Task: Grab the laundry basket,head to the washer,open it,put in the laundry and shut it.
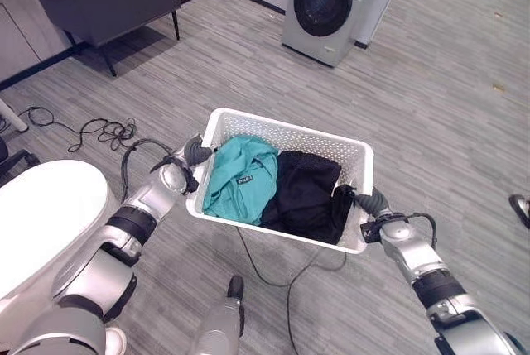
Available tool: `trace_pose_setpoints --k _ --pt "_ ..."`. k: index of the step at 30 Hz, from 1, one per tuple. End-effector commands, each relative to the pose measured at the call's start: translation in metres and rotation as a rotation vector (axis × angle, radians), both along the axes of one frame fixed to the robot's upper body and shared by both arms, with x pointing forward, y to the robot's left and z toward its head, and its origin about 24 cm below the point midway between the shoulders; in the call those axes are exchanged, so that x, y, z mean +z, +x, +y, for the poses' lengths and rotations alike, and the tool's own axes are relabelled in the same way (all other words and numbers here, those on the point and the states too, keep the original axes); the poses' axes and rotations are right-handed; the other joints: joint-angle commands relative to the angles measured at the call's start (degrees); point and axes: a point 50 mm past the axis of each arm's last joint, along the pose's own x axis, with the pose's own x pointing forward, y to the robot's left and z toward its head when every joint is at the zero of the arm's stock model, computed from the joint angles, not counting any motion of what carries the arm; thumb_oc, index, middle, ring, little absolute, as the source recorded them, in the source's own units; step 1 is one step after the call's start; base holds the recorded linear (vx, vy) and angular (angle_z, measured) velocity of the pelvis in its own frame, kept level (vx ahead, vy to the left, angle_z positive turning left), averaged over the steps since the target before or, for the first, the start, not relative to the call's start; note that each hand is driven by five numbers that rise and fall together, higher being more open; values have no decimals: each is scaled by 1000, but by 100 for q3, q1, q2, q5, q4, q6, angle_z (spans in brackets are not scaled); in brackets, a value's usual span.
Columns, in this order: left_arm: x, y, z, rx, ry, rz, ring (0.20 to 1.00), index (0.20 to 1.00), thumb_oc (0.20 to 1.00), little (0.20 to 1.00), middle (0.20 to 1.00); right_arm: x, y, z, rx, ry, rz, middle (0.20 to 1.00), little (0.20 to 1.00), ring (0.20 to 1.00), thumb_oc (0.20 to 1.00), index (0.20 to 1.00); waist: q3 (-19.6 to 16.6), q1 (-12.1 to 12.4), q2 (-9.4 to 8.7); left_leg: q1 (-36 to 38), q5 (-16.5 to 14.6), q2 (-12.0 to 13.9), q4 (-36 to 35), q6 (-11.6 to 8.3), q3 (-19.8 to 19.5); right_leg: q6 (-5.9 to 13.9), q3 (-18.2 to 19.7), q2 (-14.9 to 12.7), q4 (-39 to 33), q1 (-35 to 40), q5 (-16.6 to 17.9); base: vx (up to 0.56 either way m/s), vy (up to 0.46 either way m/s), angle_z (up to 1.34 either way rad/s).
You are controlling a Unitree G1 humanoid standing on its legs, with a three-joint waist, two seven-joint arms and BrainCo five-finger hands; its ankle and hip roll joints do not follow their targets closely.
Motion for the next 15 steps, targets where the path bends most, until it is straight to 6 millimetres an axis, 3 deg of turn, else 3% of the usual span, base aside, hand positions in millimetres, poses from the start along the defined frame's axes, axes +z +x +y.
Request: trace_pose_setpoints --k 1,2,3,5,6,8,11,14,15 --pt "29 10 7 36 55 -110 200 200 200 200 200 37 12 -6 33 43 -206 200 200 200 200 200 -591 17 62 149 386 535 -737 -179 -474 384 43 50 1327 -469 1754 484 366 5" --pt "32 10 5 34 59 -124 200 200 200 200 200 39 15 -8 14 28 -210 200 200 200 200 200 -508 -121 156 493 87 396 -680 83 -435 479 205 -71 2703 -1105 2491 620 454 12" --pt "33 11 5 38 58 -126 200 200 200 200 200 40 17 -8 9 31 -211 200 200 200 200 200 -502 -182 252 632 5 353 -707 172 -445 515 214 -94 2925 -1322 2561 567 414 17" --pt "38 13 3 35 51 -139 200 200 200 200 200 44 20 -9 6 24 -219 200 200 200 200 200 -454 -226 322 834 -72 310 -768 259 -444 481 275 -80 3288 -1702 2498 356 194 22" --pt "39 14 -4 26 40 -142 200 200 200 200 200 51 22 -17 -12 5 -231 200 200 200 200 200 -324 -476 441 1243 -168 191 -858 329 -587 401 351 243 3395 -2367 1960 460 142 15" --pt "39 15 -8 16 39 -137 200 200 200 200 200 52 21 -27 -40 -2 -232 200 200 200 200 200 -331 -672 440 1512 -256 91 -920 278 -669 404 323 435 2734 -2688 1735 542 88 22" --pt "39 16 -11 11 29 -136 200 200 200 200 200 52 19 -30 -43 -10 -230 200 200 200 200 200 -387 -858 423 1948 -569 23 -1047 142 -827 344 82 251 832 -2794 1411 474 -66 39" --pt "37 15 -8 23 27 -135 200 200 200 200 200 49 14 -35 -48 -17 -217 200 200 200 200 200 -399 -953 491 2322 -811 63 -1161 56 -959 441 259 252 -393 -2790 1631 411 -96 15" --pt "35 14 -5 30 32 -136 200 200 200 200 200 47 12 -36 -44 -20 -214 200 200 200 200 200 -371 -984 549 2524 -994 114 -1106 19 -1025 548 300 15 -950 -3015 1855 634 -168 16"
